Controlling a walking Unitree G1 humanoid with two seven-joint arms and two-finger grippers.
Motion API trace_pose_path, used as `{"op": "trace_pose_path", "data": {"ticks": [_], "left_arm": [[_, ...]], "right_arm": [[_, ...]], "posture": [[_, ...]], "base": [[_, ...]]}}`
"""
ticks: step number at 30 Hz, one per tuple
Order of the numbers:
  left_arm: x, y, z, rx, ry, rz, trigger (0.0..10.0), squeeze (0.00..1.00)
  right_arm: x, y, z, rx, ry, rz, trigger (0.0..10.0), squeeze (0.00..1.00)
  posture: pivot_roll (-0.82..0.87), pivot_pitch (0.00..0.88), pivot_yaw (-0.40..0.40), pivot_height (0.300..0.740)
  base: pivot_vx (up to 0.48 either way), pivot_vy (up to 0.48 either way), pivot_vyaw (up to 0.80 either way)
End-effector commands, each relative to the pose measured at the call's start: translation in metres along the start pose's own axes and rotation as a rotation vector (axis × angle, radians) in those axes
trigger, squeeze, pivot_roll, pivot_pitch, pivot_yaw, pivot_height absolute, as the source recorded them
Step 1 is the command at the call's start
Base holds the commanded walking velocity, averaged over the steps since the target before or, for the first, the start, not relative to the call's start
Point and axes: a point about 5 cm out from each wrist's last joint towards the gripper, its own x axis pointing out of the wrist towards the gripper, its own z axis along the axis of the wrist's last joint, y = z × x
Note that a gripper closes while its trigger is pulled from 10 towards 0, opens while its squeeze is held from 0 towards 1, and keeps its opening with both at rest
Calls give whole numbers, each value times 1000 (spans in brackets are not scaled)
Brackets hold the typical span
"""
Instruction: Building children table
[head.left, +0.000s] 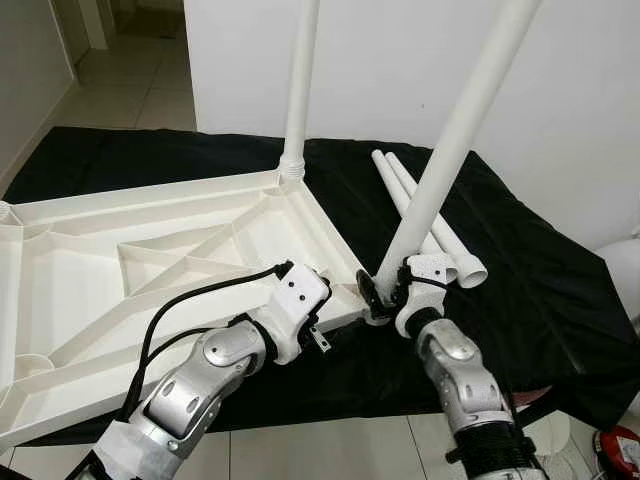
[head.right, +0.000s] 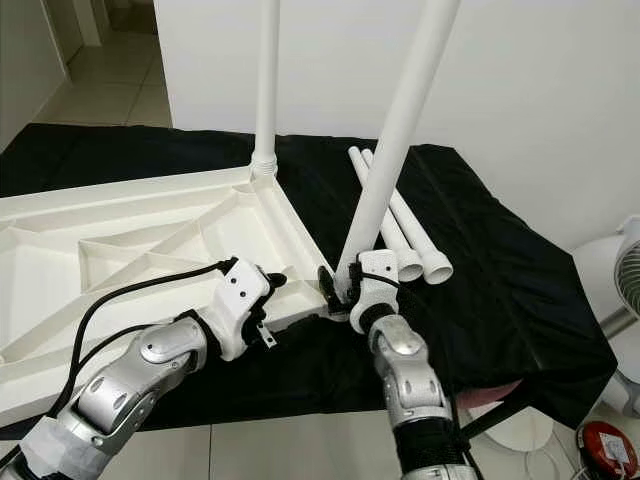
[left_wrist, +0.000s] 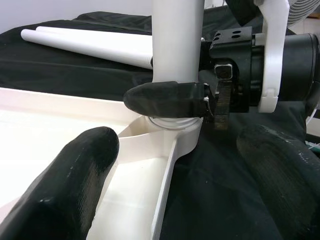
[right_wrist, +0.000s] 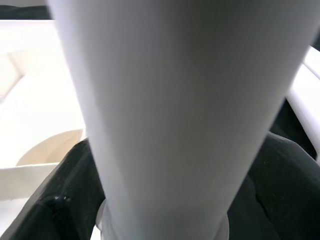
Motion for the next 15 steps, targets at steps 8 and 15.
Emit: {"op": "trace_pose_path", "data": {"ticks": [8, 15], "left_arm": [[1, -11, 1, 10, 7, -157, 10000, 0], [2, -10, 2, 14, 6, -160, 10000, 0]], "right_arm": [[7, -5, 1, -73, -16, 225, 10000, 0], [15, -6, 1, -86, -16, 333, 10000, 0]], "posture": [[2, 0, -95, 740], [1, 0, -90, 740]], "base": [[0, 0, 0], [0, 0, 0]]}}
